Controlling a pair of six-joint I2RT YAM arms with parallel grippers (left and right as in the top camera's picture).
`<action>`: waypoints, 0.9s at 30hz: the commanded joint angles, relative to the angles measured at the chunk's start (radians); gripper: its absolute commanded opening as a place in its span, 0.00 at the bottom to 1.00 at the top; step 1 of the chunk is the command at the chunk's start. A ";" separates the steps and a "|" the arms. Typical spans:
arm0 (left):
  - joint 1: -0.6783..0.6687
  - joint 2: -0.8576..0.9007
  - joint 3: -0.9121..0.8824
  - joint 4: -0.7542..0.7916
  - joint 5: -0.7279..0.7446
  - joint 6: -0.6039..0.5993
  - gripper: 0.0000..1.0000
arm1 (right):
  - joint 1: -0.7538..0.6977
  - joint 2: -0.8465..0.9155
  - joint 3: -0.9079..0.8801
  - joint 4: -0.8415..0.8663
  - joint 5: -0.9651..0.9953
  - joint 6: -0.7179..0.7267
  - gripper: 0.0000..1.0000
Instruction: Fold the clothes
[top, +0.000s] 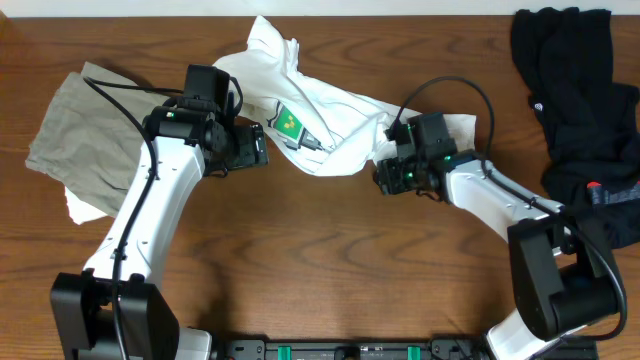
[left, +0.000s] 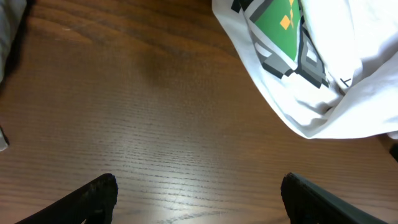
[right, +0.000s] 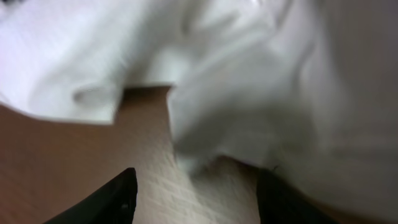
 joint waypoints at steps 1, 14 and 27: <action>0.000 -0.001 -0.003 -0.006 -0.001 0.001 0.87 | 0.038 -0.020 -0.029 0.049 0.045 0.067 0.60; 0.000 -0.001 -0.003 -0.010 -0.001 0.001 0.87 | 0.072 -0.011 -0.031 0.085 0.216 0.072 0.58; 0.000 -0.001 -0.003 -0.010 -0.001 0.001 0.87 | 0.074 0.071 -0.031 0.132 0.215 0.073 0.57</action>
